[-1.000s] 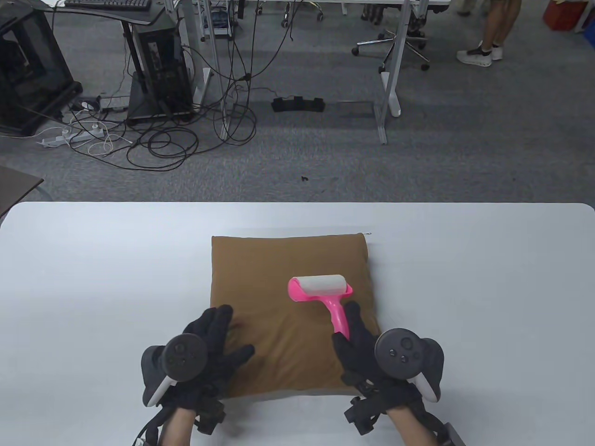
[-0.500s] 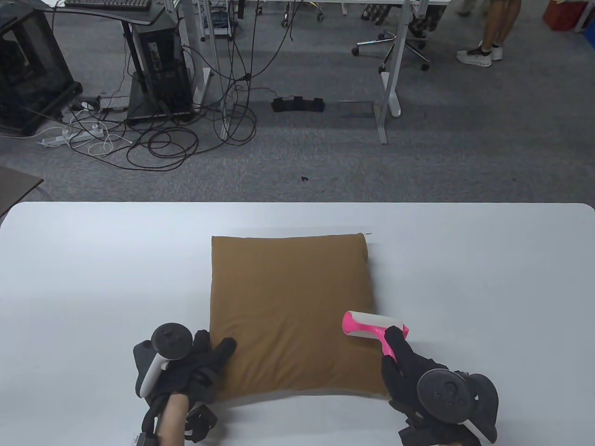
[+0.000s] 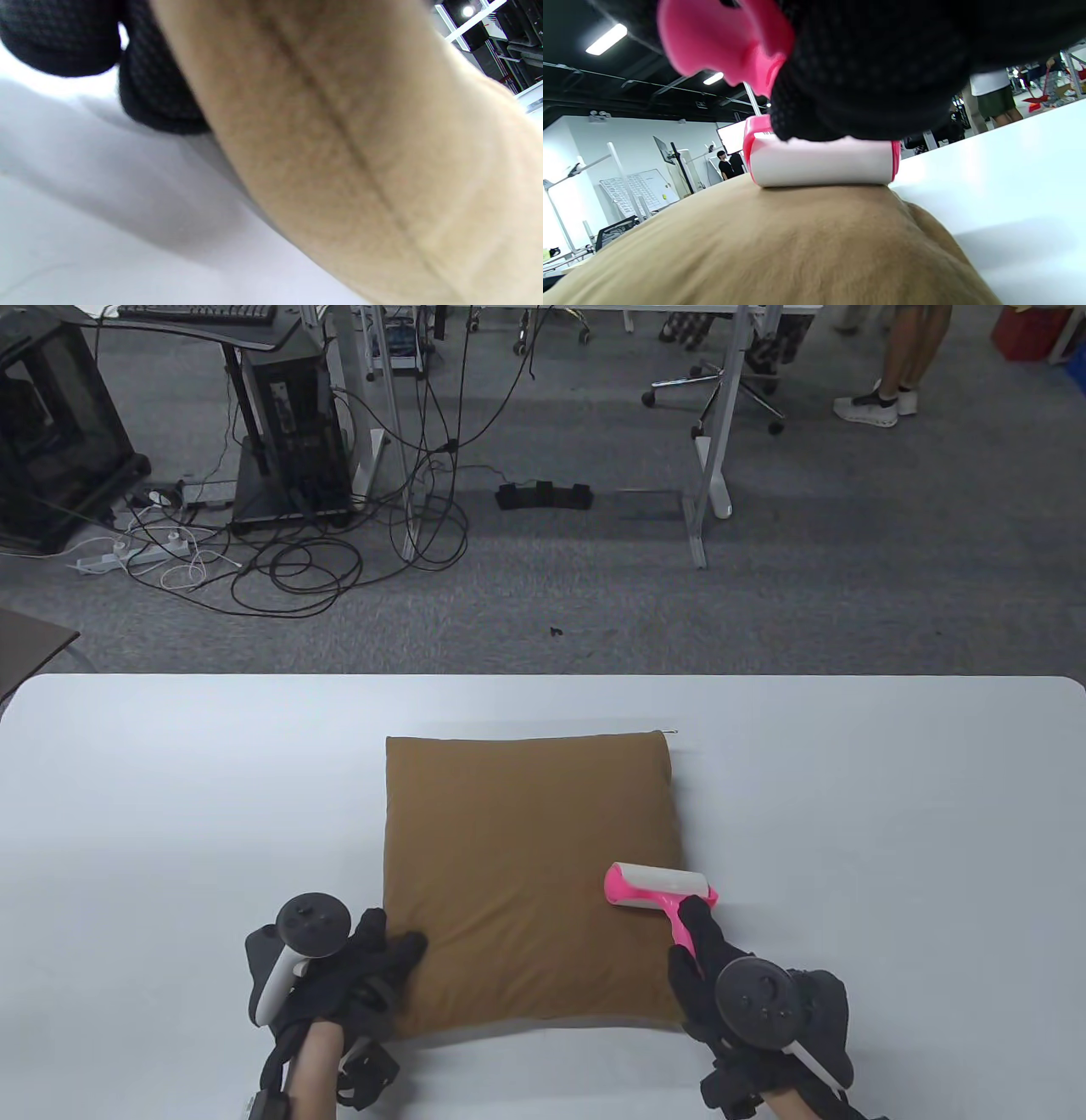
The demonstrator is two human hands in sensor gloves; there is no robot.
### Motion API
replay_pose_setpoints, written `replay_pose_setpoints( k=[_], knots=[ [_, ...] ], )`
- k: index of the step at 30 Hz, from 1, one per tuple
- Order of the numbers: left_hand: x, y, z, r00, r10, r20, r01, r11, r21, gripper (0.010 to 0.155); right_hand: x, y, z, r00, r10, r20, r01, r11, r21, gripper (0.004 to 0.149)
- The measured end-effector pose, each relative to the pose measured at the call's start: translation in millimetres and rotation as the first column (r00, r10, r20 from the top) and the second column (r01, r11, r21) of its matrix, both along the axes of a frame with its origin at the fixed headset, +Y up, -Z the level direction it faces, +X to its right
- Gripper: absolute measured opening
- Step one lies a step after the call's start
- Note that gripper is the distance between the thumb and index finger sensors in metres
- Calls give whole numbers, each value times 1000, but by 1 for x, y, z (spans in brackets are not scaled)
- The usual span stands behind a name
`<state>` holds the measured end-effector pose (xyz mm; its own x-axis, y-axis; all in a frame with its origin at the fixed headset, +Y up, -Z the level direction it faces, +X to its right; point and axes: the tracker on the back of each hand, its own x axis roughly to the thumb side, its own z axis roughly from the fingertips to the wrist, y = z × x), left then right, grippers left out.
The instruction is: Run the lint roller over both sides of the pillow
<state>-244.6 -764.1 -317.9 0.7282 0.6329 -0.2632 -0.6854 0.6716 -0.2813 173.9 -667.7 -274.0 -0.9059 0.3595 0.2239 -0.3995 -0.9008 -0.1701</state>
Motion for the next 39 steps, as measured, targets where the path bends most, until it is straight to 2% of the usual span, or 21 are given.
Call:
replay_pose_setpoints(
  k=[4, 10, 13, 19, 22, 26, 32, 39],
  knots=[
    [0, 0, 0, 1000, 1, 2, -1, 1000, -3, 86, -4, -1, -33, 999, -5, 45, 8, 998, -69, 57],
    [1, 0, 0, 1000, 9, 6, -9, 1000, -14, 87, -9, -10, -83, 989, -113, 93, 129, 972, -194, 63],
    [2, 0, -1, 1000, 5, 9, -4, 1000, -18, 87, -15, -17, -104, 987, -108, 116, 132, 967, -216, 64],
    [3, 0, -2, 1000, 4, 14, -4, 1000, -21, 87, -16, -24, -124, 975, -165, 146, 198, 947, -254, 62],
    [3, 0, -3, 1000, 13, 15, -13, 1000, -26, 87, -13, -23, -121, 978, -162, 133, 192, 947, -257, 61],
    [3, 0, -3, 1000, 19, 16, -19, 999, -29, 87, -5, -19, -107, 986, -134, 102, 157, 953, -258, 60],
    [3, 0, -3, 1000, 19, 16, -18, 999, -29, 87, 6, -5, -71, 993, -115, 40, 121, 962, -246, 55],
    [2, -3, 0, 998, 55, -4, -55, 998, -29, 87, 17, 9, -23, 994, -107, -28, 101, 982, -157, 51]
  ],
)
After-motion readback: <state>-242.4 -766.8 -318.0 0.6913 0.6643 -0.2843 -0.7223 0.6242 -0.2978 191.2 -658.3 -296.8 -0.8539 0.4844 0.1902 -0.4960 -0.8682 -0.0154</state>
